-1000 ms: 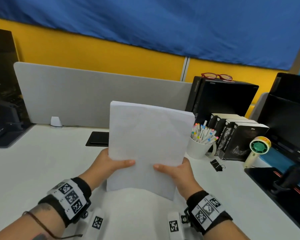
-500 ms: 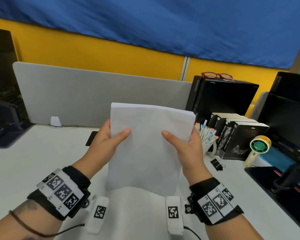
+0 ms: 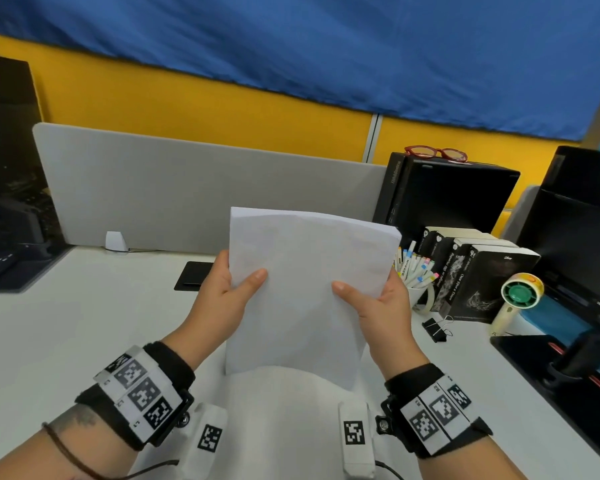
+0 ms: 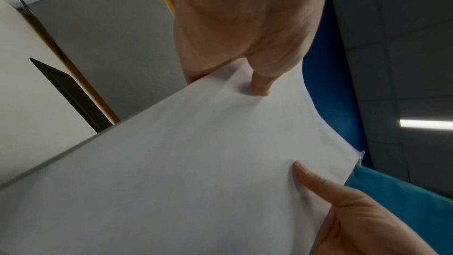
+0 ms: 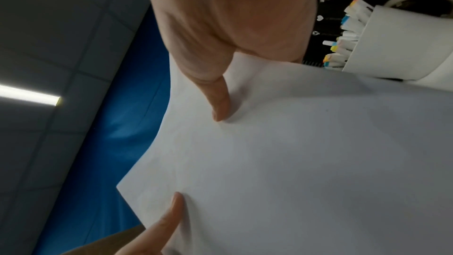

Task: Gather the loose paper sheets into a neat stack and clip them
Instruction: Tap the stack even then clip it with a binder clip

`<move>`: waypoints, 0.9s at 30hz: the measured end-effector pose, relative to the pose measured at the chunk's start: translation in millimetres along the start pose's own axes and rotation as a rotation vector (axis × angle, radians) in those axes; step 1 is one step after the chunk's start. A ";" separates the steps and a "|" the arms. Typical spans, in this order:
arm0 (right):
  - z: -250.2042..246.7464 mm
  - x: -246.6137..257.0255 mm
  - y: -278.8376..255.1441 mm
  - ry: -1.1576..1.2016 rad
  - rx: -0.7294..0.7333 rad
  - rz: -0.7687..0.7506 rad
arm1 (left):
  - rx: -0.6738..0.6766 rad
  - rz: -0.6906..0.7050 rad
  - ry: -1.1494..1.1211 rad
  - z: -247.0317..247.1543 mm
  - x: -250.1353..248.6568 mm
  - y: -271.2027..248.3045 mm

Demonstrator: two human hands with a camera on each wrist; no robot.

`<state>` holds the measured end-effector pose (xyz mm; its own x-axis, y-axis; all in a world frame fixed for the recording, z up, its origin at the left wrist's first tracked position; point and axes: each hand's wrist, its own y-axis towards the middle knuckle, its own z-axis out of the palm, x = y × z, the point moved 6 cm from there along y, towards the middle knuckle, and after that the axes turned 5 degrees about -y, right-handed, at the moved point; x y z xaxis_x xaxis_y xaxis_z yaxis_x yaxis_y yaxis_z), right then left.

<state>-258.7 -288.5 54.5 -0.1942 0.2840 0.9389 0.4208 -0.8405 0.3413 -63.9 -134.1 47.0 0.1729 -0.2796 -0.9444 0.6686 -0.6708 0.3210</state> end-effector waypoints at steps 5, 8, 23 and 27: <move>-1.6 -5.7 5.8 0.018 0.037 0.022 | 0.002 0.020 -0.071 -0.3 -26.0 10.8; -2.7 -10.0 5.2 0.010 0.047 0.045 | -0.008 0.063 -0.102 0.5 -44.2 18.3; -3.0 -29.5 -3.1 -0.065 0.373 0.201 | 0.022 0.039 -0.137 0.7 -29.7 18.1; -9.5 -87.7 -16.9 -0.332 0.446 0.367 | 0.036 0.042 -0.120 -0.4 -28.4 19.8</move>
<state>-257.2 -303.6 -34.1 0.2850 0.2028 0.9368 0.7478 -0.6584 -0.0850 -55.2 -139.2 80.2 0.1113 -0.3870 -0.9153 0.6356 -0.6803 0.3650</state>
